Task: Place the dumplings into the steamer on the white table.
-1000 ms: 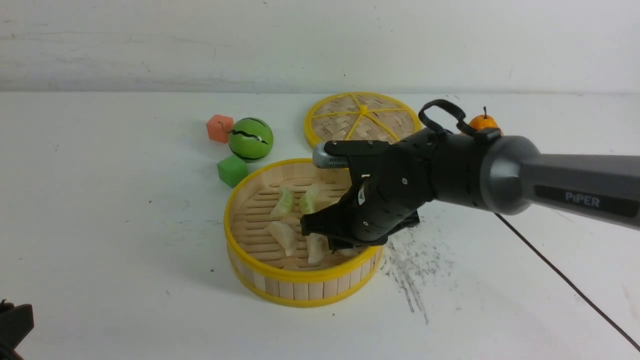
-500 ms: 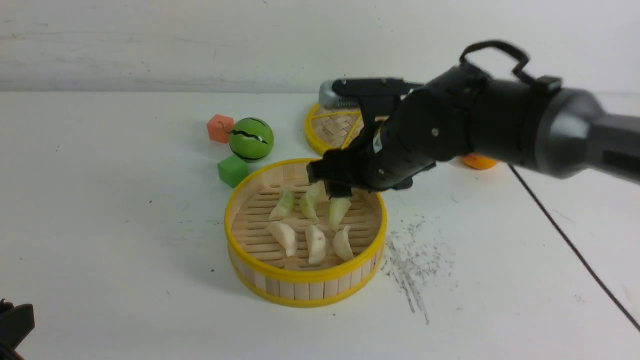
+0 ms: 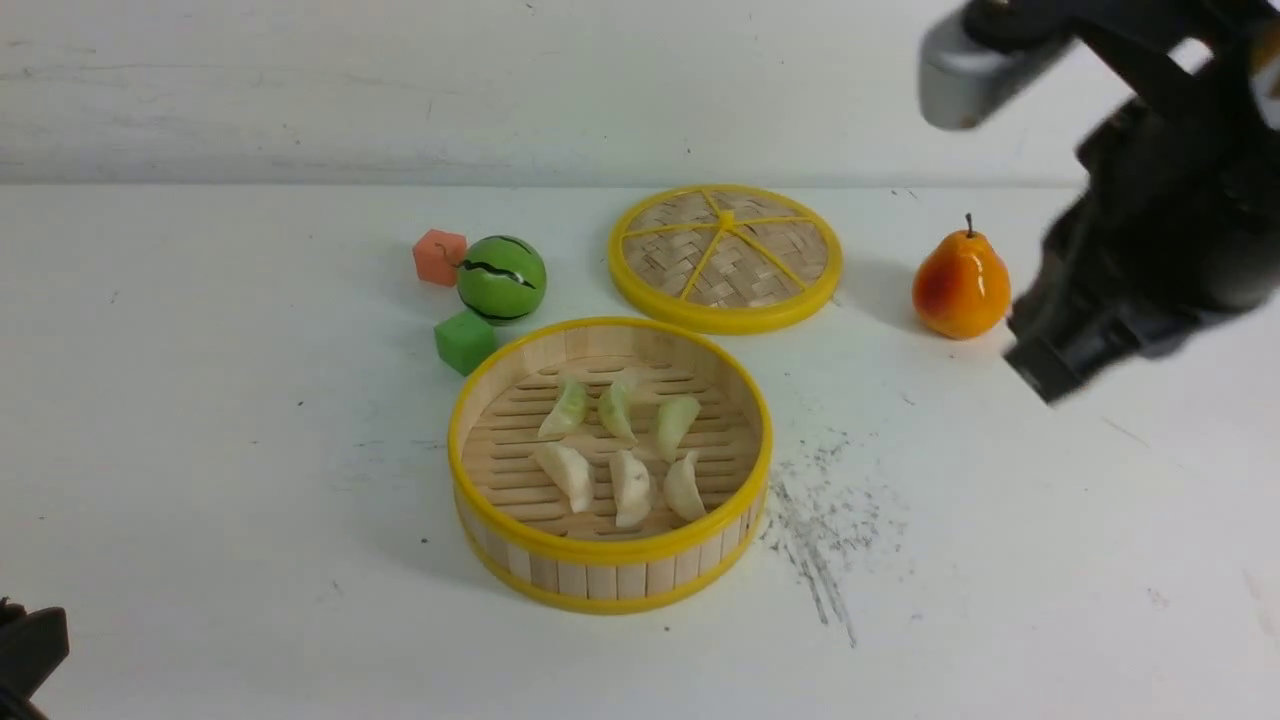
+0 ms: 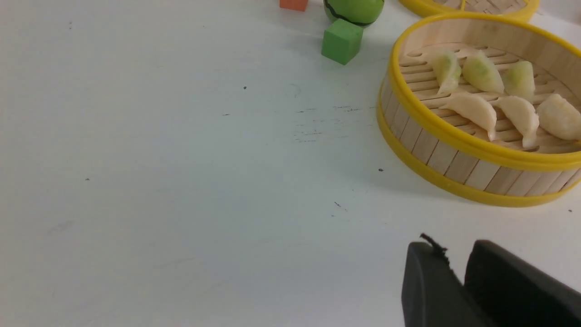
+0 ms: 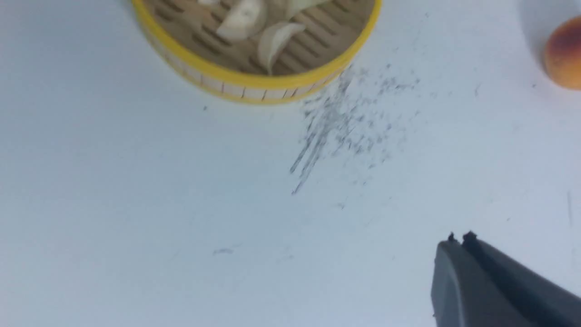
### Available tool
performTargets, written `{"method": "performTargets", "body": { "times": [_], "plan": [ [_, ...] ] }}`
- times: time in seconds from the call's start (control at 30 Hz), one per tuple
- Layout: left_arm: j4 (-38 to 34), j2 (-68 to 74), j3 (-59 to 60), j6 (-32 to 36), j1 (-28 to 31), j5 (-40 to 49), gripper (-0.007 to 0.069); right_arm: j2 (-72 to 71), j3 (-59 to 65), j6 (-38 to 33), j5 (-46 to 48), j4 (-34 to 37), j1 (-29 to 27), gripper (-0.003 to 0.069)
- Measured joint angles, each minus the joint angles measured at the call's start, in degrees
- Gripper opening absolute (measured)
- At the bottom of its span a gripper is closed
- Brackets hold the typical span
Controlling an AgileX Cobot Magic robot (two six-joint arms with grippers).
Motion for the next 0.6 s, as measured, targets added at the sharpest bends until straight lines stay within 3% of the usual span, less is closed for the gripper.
{"method": "performTargets", "body": {
  "times": [0.07,0.2,0.43,0.6],
  "plan": [
    [0.0,0.0,0.0,0.0,0.0,0.0,0.0122,-3.52,4.61,-2.12,-1.56,2.66,0.0,-0.002],
    [0.0,0.0,0.0,0.0,0.0,0.0,0.0123,-13.62,20.41,-11.73,-18.73,17.85,0.0,-0.002],
    [0.0,0.0,0.0,0.0,0.0,0.0,0.0131,-20.65,37.25,-18.29,-39.1,39.92,0.0,-0.0017],
    [0.0,0.0,0.0,0.0,0.0,0.06,0.0133,-22.96,39.36,-22.8,-41.54,37.74,-1.04,-0.0015]
  ]
}}
